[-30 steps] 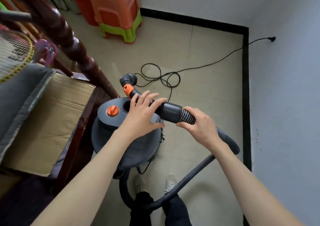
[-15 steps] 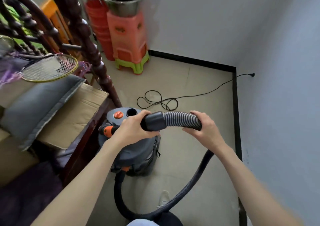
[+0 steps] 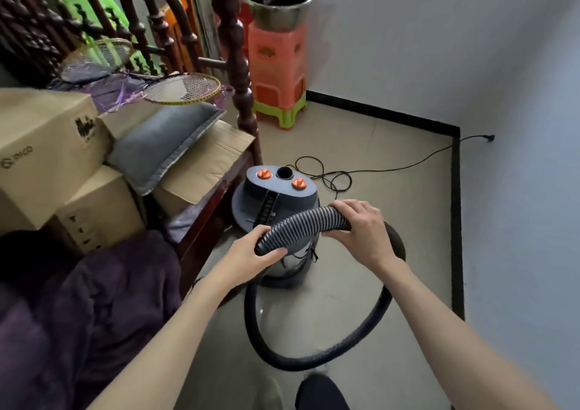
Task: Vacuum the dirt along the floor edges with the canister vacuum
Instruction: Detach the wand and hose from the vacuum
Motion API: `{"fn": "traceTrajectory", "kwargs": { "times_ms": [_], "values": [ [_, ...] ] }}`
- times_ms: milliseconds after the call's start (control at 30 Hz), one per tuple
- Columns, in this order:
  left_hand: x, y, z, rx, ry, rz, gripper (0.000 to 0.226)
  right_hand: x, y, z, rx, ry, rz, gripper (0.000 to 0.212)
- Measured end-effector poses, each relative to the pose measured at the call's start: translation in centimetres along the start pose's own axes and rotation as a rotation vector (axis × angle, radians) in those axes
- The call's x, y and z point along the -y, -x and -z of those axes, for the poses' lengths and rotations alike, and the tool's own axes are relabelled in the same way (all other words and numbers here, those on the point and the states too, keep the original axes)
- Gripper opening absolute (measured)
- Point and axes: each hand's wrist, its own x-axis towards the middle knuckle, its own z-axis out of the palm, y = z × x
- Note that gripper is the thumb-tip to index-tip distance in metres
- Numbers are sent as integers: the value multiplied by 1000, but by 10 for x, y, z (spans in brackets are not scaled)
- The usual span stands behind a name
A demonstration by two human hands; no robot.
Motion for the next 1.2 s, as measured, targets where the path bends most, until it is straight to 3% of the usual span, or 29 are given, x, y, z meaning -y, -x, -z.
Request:
{"fn": "traceTrajectory", "kwargs": {
  "times_ms": [167, 333, 500, 667, 900, 1033, 1200],
  "values": [
    [42, 20, -20, -138, -141, 84, 46, 23, 17, -22, 129, 35, 93, 58],
    [65, 20, -44, -144, -252, 144, 48, 23, 36, -51, 221, 32, 84, 59],
    [96, 5, -56, -167, -146, 181, 46, 17, 35, -83, 260, 2, 40, 56],
    [141, -22, -68, -140, -68, 232, 45, 13, 28, -126, 388, 4, -75, 57],
    [212, -91, -64, -158, -147, 221, 48, 10, 11, -219, 380, -18, -347, 53],
    [247, -129, -60, -153, -262, 119, 49, 10, 4, -261, 369, -42, -475, 53],
    [278, -159, -63, -102, -277, 115, 49, 8, -10, -295, 385, -16, -546, 51]
  ]
}}
